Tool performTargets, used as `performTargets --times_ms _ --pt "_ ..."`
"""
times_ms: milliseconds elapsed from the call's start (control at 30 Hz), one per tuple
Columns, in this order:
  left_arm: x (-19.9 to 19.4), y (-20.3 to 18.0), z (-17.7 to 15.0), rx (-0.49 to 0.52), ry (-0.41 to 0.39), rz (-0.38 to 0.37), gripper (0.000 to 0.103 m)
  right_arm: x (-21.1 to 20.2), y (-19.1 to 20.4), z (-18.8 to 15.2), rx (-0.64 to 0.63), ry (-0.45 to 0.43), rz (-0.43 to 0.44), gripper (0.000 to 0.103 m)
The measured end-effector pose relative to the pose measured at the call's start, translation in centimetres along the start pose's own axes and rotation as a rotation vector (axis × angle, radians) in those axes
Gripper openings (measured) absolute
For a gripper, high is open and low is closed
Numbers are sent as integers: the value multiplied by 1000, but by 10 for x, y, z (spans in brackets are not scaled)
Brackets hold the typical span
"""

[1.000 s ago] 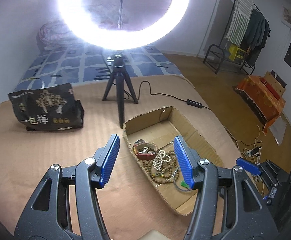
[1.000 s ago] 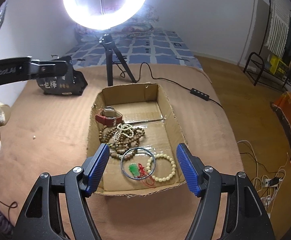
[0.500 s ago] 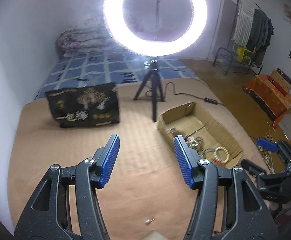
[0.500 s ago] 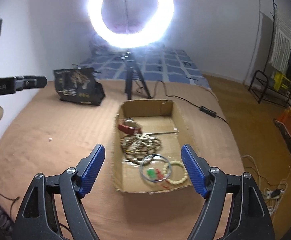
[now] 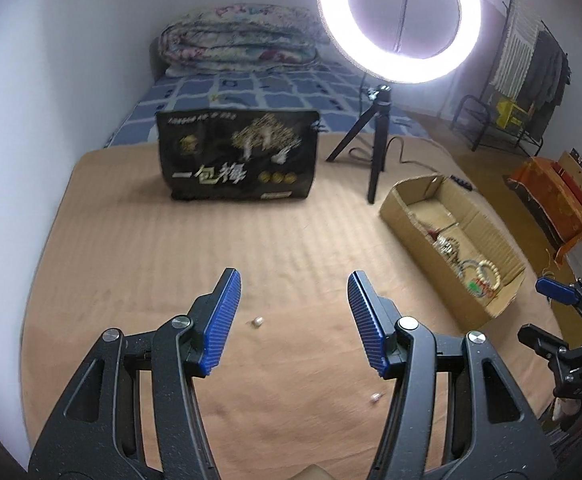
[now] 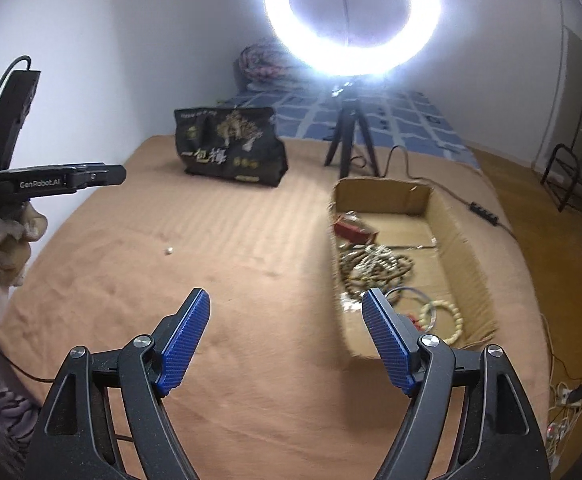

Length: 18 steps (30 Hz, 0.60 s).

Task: Organize jewelry
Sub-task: 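Withdraw both tools from the box and move toward the pearl earring, then close the right tool on the pearl earring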

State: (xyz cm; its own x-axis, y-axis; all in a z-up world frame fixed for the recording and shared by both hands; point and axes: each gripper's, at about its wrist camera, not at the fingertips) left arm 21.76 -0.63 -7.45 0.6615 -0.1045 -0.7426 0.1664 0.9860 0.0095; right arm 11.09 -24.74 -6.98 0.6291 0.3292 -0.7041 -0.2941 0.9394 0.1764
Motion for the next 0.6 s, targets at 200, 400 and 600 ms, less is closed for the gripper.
performTargets --times_ms 200,400,600 --pt "12 26 -21 -12 23 -7 52 25 24 -15 34 34 32 78" --pt "26 40 -39 -17 56 -32 52 59 56 -38 20 82 58 71" --pt "46 45 -53 -11 91 -59 52 90 66 -59 61 142 72 58"
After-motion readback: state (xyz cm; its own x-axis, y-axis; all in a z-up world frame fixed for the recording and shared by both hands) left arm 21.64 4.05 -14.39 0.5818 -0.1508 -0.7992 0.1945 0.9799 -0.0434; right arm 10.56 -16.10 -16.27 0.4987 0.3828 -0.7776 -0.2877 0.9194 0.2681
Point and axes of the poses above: each gripper's, at about its wrist camera, not at the fingertips, and x roughly the way its jaws point, y to its left, z to its top, and after that the axes turned 10 degrees about z, right-handed
